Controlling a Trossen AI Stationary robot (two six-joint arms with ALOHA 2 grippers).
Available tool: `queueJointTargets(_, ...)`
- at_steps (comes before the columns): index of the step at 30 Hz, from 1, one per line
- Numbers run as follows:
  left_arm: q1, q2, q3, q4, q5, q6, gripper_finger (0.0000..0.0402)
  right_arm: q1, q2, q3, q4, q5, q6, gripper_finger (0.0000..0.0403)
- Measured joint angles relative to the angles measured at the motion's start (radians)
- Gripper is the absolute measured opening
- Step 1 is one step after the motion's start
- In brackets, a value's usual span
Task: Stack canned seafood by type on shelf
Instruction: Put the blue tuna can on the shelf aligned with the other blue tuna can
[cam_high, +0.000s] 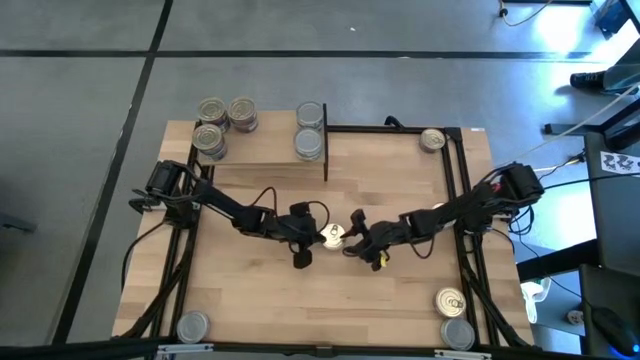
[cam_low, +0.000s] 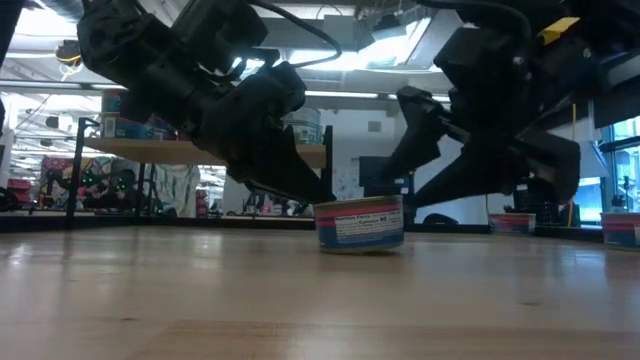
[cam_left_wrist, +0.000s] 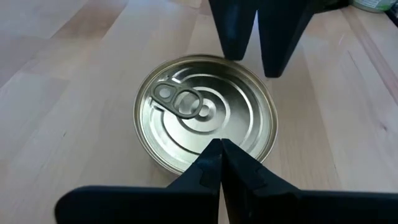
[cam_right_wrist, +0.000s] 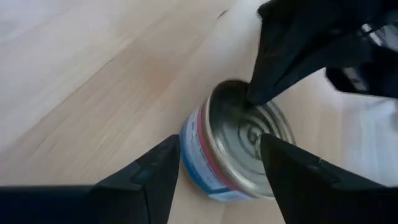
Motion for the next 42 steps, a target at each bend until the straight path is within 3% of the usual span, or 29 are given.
queueJointTargets(7,0.0,0.001,-0.001,0.004,0.0,0.004,0.0003,0.0,0.053,0.05,-0.05,0.0,0.016,0.0293)
queueJointTargets(12,0.0,0.001,-0.001,0.004,0.001,0.008,0.0002,0.0,0.088,0.061,-0.051,0.033,-0.112,0.0335)
queueJointTargets(17,0.0,0.001,-0.001,0.003,0.001,0.011,0.0004,0.0,0.123,0.061,-0.047,0.144,-0.235,0.0348)
queueJointTargets(35,0.0,0.001,-0.003,0.009,-0.004,0.027,0.0006,0.002,0.243,0.068,0.089,0.248,-0.52,0.0334)
queueJointTargets(38,0.0,0.001,-0.003,0.009,-0.005,0.027,0.0004,0.002,0.245,0.073,0.085,0.245,-0.521,0.0304)
queueJointTargets(42,0.0,0.0,-0.004,0.009,-0.014,0.027,0.0003,0.002,0.247,0.079,0.079,0.254,-0.498,0.023)
